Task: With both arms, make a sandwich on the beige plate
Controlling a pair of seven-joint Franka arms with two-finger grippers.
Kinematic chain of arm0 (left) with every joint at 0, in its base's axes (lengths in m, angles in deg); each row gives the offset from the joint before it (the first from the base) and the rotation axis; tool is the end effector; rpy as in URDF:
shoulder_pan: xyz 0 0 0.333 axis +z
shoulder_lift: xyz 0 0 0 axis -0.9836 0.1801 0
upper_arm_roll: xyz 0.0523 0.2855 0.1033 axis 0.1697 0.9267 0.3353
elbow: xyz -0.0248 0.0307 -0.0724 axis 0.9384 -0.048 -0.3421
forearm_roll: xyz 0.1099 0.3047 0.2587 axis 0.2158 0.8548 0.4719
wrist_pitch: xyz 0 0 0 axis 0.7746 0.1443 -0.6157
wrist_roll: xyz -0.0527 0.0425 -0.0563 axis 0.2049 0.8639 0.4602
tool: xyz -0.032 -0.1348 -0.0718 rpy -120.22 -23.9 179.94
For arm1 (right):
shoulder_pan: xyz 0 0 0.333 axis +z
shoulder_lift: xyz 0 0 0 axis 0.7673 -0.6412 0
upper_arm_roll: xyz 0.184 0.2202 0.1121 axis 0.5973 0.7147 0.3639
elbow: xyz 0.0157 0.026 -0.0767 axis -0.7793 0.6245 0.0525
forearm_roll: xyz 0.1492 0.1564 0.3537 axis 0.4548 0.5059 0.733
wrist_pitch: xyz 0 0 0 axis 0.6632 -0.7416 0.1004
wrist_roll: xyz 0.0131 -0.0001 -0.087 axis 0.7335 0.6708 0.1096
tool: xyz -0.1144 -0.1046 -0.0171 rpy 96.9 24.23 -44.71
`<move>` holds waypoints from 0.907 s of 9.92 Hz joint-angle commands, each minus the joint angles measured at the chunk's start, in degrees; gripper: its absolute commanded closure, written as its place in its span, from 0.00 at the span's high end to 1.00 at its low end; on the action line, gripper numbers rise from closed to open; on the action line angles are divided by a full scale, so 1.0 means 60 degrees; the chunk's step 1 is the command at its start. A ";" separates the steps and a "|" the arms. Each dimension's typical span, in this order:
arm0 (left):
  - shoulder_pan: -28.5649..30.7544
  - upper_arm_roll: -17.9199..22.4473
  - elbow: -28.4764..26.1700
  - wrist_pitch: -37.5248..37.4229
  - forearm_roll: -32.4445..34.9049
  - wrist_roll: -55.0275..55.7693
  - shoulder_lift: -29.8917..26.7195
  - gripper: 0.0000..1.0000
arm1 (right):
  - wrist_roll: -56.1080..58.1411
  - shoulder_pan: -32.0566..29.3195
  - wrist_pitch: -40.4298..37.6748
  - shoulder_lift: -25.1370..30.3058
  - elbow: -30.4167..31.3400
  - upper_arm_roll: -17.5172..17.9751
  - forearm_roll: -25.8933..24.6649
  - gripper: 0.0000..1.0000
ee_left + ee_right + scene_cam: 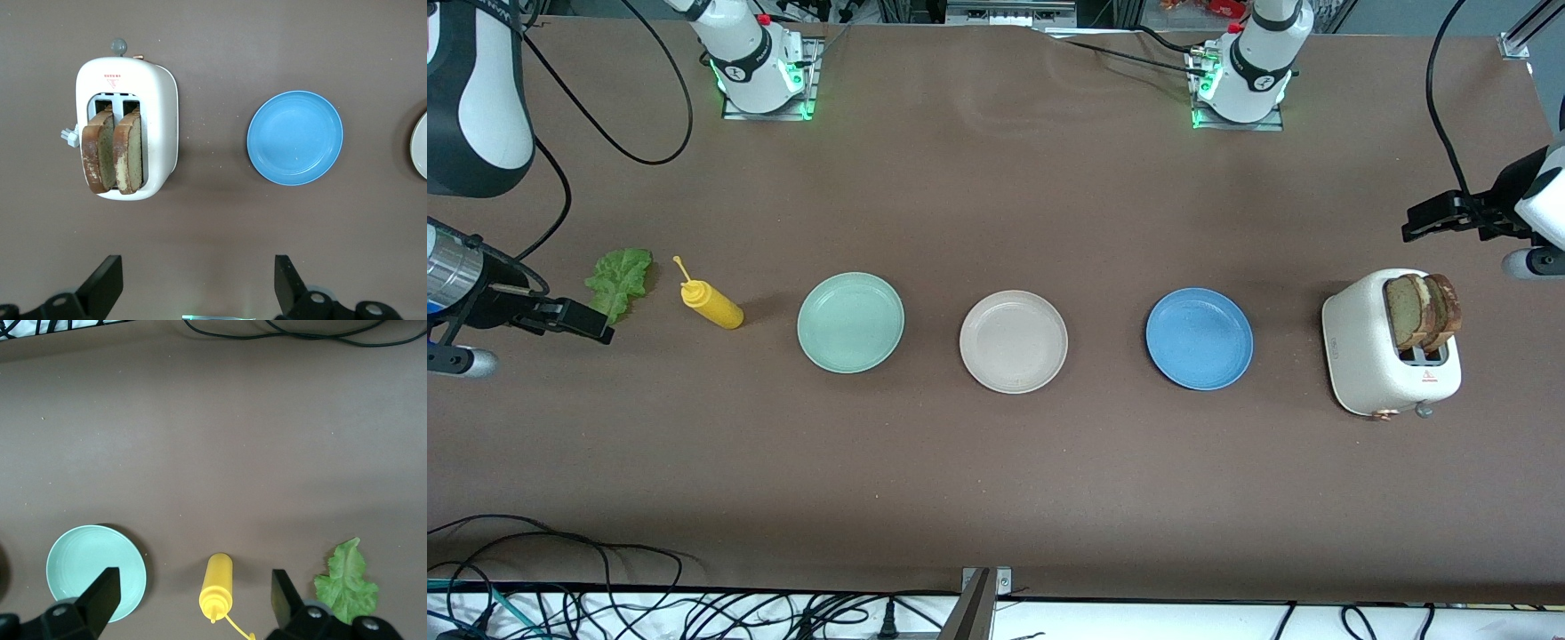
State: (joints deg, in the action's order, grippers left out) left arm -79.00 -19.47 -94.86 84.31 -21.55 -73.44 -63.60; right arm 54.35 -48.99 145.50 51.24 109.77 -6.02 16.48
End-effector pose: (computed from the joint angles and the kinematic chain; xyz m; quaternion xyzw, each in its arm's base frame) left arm 0.5894 0.0240 0.5262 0.9966 0.0195 -0.0800 0.0007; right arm 0.6816 -0.0085 0.4526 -0.9971 0.0677 -0.0259 0.0239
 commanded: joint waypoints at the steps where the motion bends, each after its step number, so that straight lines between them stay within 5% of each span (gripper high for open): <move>1: -0.0016 -0.0113 0.0324 -0.0005 0.0337 0.0032 0.0211 1.00 | 0.0338 -0.0041 -0.0052 0.0077 -0.0042 -0.0018 0.0050 1.00; 9: 0.0056 -0.0143 0.0326 -0.0034 0.0220 -0.0056 0.0256 1.00 | 0.0194 -0.0070 -0.0052 0.0077 -0.0042 -0.0033 0.0152 1.00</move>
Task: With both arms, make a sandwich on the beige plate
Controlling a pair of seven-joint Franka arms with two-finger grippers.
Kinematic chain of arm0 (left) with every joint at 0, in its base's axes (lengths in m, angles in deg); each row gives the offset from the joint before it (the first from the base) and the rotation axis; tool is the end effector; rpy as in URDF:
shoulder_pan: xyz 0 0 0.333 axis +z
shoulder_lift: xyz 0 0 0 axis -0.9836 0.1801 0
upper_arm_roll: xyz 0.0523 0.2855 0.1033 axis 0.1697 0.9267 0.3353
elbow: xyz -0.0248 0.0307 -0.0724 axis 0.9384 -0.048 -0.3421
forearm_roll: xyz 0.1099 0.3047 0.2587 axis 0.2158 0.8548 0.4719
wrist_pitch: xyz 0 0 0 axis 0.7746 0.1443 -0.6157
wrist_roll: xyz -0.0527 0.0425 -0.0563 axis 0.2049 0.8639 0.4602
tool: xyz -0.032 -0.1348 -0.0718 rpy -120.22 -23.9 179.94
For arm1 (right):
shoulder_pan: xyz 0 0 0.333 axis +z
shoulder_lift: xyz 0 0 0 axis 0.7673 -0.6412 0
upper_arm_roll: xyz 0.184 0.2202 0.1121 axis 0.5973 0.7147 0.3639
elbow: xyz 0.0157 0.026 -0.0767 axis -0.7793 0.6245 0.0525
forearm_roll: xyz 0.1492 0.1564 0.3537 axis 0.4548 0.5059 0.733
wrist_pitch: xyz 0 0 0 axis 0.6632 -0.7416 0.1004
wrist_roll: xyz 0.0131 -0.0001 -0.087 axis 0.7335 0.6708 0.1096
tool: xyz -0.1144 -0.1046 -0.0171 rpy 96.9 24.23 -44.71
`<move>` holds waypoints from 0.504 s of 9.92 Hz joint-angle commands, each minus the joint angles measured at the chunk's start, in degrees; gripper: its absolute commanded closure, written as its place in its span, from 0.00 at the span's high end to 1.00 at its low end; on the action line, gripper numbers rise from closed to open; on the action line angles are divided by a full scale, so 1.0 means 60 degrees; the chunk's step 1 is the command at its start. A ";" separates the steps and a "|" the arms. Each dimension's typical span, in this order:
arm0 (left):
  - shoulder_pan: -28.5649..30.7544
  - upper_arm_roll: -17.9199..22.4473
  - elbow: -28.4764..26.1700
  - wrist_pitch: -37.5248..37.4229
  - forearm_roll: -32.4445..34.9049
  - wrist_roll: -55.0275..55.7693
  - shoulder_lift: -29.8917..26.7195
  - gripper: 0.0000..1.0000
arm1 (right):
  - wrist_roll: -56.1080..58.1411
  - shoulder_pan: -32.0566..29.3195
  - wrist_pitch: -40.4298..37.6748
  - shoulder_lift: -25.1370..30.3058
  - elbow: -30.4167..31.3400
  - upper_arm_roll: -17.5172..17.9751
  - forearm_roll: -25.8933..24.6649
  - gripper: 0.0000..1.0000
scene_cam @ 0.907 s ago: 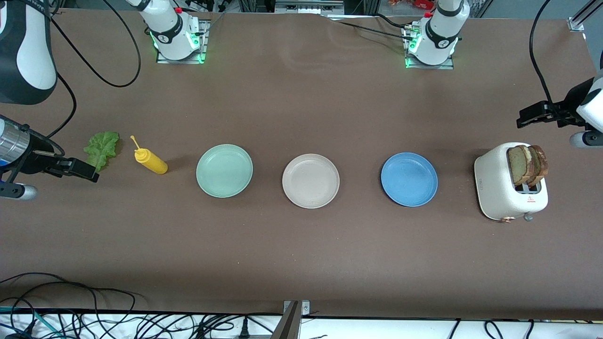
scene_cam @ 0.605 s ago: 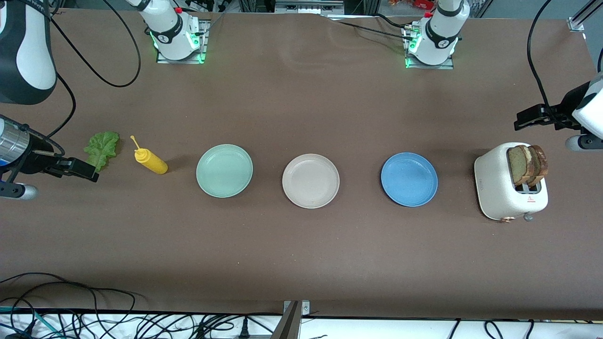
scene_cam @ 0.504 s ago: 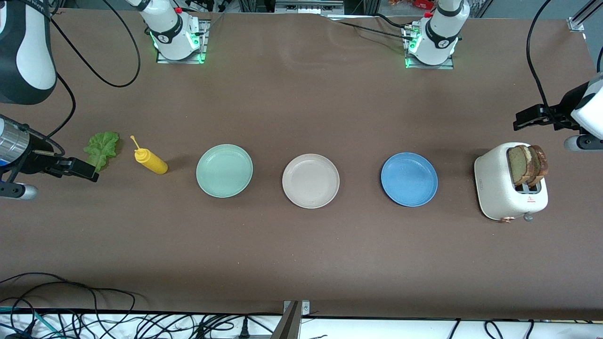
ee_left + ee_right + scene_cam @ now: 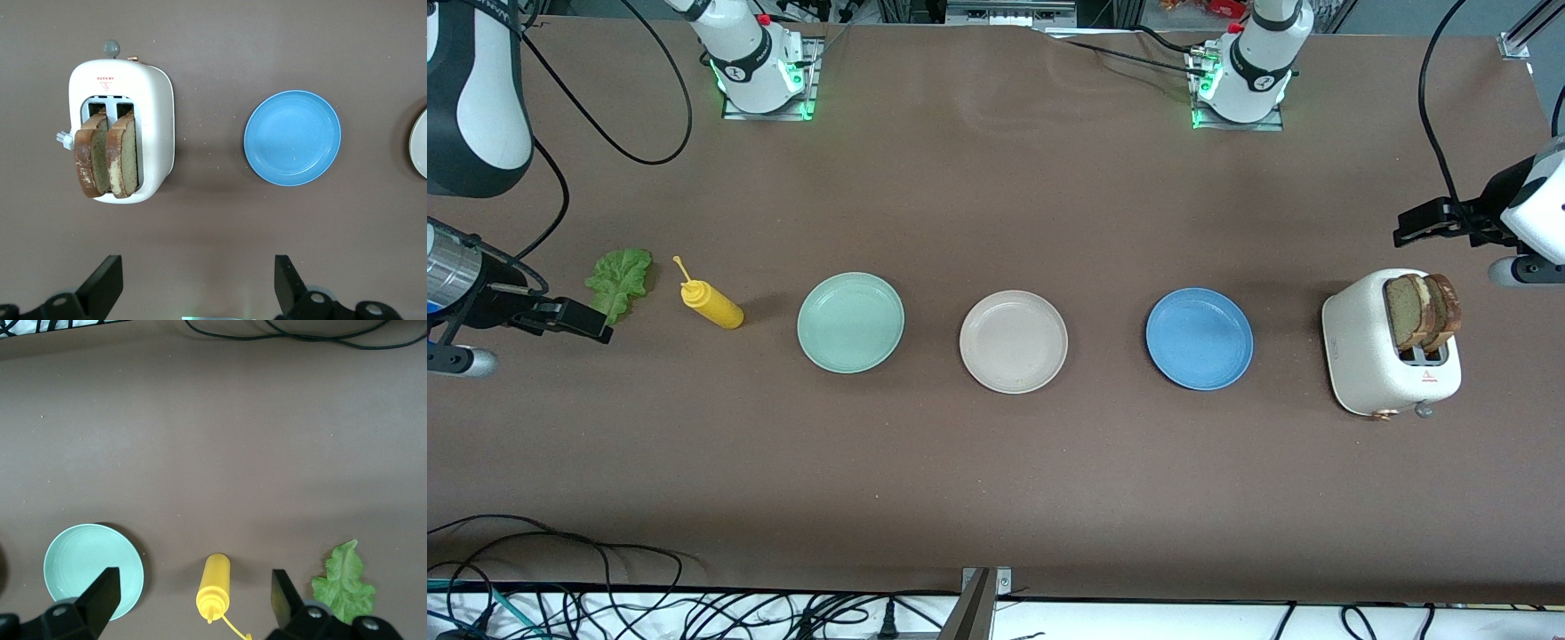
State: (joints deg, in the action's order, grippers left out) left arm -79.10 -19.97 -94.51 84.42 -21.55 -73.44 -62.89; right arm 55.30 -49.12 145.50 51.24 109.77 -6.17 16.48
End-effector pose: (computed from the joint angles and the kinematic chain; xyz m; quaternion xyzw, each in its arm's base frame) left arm 0.5929 0.0182 0.5218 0.9965 0.0143 -0.0821 0.0007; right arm 0.6816 -0.0117 0.4526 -0.9975 0.0618 -0.0262 0.0233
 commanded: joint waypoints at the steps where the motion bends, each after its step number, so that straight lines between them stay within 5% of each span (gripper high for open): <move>1: 0.0073 -0.0060 0.0266 -0.0052 0.0219 -0.0056 0.0138 1.00 | 0.0021 -0.0049 -0.0052 0.0077 -0.0027 -0.0007 0.0166 1.00; 5: 0.0088 -0.0046 0.0295 -0.0038 0.0190 -0.0056 0.0138 1.00 | 0.0109 -0.0049 -0.0052 0.0077 -0.0042 -0.0007 0.0152 1.00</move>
